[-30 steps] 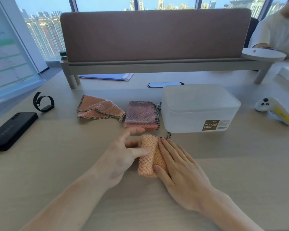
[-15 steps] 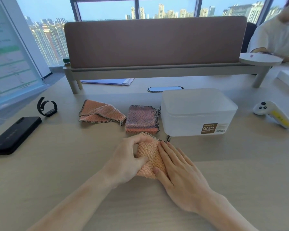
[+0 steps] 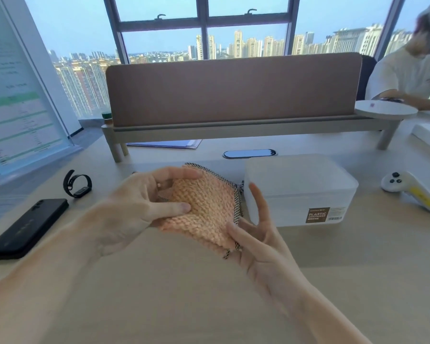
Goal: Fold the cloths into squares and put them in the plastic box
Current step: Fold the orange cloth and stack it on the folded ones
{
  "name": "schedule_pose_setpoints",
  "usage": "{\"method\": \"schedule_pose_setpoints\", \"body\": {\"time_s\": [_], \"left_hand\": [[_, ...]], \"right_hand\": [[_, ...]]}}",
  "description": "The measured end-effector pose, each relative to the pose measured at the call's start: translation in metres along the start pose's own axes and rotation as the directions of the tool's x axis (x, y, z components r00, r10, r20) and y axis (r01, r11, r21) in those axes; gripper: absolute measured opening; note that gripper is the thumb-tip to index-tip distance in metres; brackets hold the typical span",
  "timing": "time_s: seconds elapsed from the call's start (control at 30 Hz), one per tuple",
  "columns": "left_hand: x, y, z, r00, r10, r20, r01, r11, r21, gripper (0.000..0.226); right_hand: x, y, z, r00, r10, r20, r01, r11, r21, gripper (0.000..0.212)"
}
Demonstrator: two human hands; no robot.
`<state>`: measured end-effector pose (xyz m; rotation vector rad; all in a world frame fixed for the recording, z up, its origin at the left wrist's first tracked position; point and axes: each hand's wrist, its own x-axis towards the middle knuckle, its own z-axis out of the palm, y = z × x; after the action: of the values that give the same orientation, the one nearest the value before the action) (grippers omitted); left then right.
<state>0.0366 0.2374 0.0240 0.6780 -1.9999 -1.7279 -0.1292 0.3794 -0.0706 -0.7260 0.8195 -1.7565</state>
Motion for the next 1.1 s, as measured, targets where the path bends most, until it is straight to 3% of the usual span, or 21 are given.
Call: {"method": "schedule_pose_setpoints", "body": {"time_s": [0.1, 0.17, 0.23, 0.3, 0.47, 0.5, 0.57, 0.67, 0.77, 0.87, 1.1], "left_hand": [[0.01, -0.007, -0.019, 0.998, -0.068, -0.005, 0.067, 0.994, -0.088, 0.055], [0.02, -0.014, -0.029, 0.996, -0.083, -0.028, 0.079, 0.988, -0.135, 0.056], [0.036, -0.019, -0.034, 0.994, -0.088, -0.06, 0.079, 0.987, -0.141, 0.054], [0.056, -0.02, -0.034, 0.994, -0.083, -0.066, 0.073, 0.988, -0.137, 0.051], [0.1, -0.022, -0.031, 0.997, -0.064, -0.032, 0.062, 0.996, -0.058, 0.048], [0.106, -0.023, -0.03, 0.997, -0.071, -0.033, 0.07, 0.997, -0.028, 0.048], [0.116, -0.031, -0.026, 0.995, -0.086, -0.049, 0.089, 0.993, 0.075, 0.048], [0.126, -0.05, -0.021, 0.994, -0.057, -0.091, 0.079, 0.96, 0.267, 0.05], [0.131, -0.068, -0.021, 0.993, -0.008, -0.114, 0.06, 0.884, 0.464, 0.055], [0.134, -0.075, -0.022, 0.993, -0.012, -0.122, 0.071, 0.866, 0.495, 0.058], [0.14, -0.076, -0.02, 0.994, -0.029, -0.105, 0.085, 0.81, 0.58, 0.066]], "right_hand": [[0.023, -0.018, 0.006, 0.999, 0.015, 0.032, -0.013, 0.997, -0.072, 0.083], [0.04, -0.036, 0.009, 0.998, 0.05, 0.025, -0.041, 0.958, -0.283, 0.065], [0.061, -0.055, 0.01, 0.997, 0.065, -0.031, -0.071, 0.82, -0.568, 0.043], [0.083, -0.074, 0.009, 0.993, 0.099, -0.06, -0.111, 0.678, -0.727, 0.034], [0.129, -0.099, 0.003, 0.953, 0.249, -0.172, -0.269, 0.436, -0.859, 0.041], [0.136, -0.099, 0.001, 0.948, 0.248, -0.2, -0.282, 0.363, -0.888, 0.046], [0.147, -0.095, 0.001, 0.942, 0.232, -0.242, -0.272, 0.109, -0.956, 0.053], [0.157, -0.08, 0.006, 0.961, 0.179, -0.21, -0.158, -0.269, -0.95, 0.039], [0.165, -0.065, 0.008, 0.963, 0.202, -0.179, -0.071, -0.452, -0.889, 0.019], [0.168, -0.058, 0.006, 0.955, 0.234, -0.183, -0.03, -0.538, -0.843, 0.009], [0.17, -0.058, 0.012, 0.937, 0.27, -0.222, -0.008, -0.618, -0.786, 0.021]]}}
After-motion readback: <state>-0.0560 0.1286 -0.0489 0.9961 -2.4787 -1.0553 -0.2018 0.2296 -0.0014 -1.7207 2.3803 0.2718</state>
